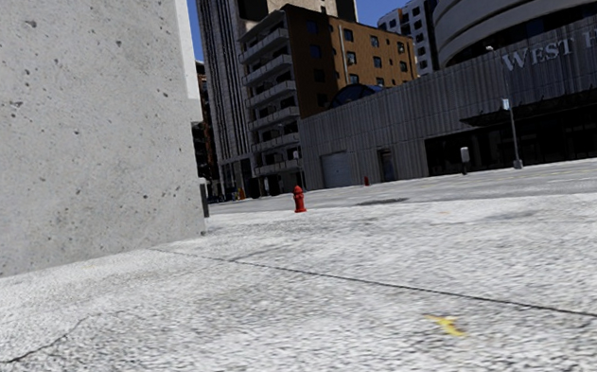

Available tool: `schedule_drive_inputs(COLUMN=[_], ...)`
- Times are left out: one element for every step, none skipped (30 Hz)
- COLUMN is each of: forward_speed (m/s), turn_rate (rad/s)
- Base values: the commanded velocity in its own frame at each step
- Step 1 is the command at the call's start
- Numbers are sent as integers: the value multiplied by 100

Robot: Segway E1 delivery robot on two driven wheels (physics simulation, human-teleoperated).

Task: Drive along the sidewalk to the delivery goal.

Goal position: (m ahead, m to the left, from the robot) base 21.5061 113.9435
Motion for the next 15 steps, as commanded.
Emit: schedule_drive_inputs(forward_speed=[200,200,200,200,200,200,200,200,200,200,200,200,200,200,200], turn_rate=[0,0,0,0,0,0,0,0,0,0,0,0,0,0,0])
